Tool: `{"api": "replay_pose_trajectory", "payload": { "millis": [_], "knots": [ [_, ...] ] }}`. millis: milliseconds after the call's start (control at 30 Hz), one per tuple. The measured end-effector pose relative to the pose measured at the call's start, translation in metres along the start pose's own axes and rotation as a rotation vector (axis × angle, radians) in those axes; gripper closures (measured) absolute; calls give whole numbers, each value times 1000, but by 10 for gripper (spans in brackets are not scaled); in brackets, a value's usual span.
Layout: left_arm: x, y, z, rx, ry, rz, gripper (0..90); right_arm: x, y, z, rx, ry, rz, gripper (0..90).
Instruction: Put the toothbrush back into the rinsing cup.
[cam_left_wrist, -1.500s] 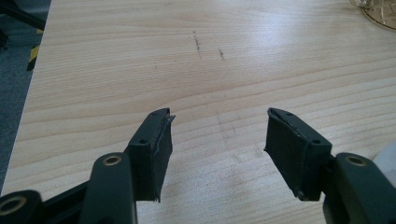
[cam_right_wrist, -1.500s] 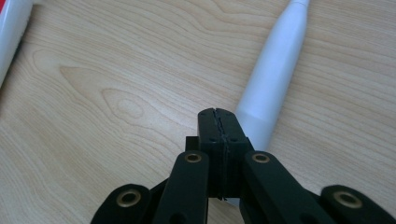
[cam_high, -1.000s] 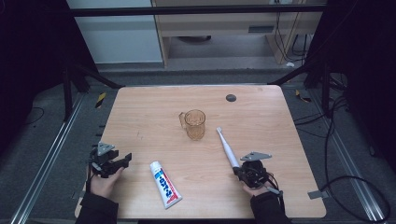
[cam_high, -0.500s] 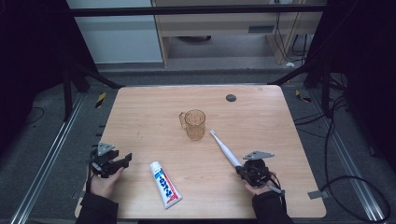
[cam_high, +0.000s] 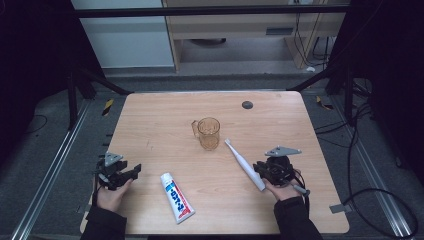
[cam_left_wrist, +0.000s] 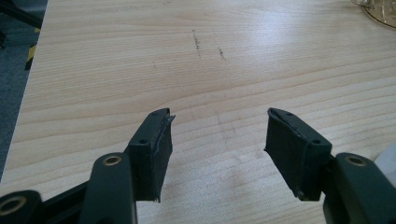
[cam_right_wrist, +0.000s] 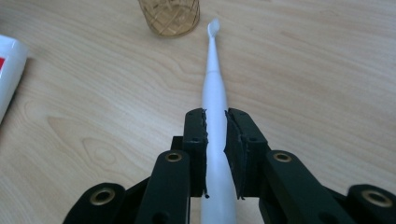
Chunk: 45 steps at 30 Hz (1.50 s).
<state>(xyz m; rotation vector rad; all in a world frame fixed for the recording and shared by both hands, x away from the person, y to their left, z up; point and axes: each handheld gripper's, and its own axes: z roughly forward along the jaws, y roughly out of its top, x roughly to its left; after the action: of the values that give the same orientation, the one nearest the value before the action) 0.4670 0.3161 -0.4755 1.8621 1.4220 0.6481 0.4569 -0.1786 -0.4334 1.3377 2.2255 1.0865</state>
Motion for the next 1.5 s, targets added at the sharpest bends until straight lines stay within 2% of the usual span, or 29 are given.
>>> {"api": "replay_pose_trajectory", "payload": {
  "millis": [233, 467, 900, 1133, 1167, 1500],
  "knots": [
    [0, 1, 0, 1, 2, 2, 400, -4, 17, 9, 20, -3, -6, 705],
    [0, 1, 0, 0, 2, 3, 400, 1, 40, 27, 60, -4, -40, 635],
    [1, 1, 1, 6, 4, 7, 399, 11, 70, 57, 139, -15, -85, 621],
    [0, 1, 0, 7, 5, 12, 400, 8, 73, 68, 174, -13, -84, 620],
    [0, 1, 0, 8, 5, 12, 399, 6, 71, 71, 194, -13, -91, 615],
    [0, 1, 1, 11, 4, 14, 399, 0, 63, 81, 251, -4, -91, 609]
  ]
}}
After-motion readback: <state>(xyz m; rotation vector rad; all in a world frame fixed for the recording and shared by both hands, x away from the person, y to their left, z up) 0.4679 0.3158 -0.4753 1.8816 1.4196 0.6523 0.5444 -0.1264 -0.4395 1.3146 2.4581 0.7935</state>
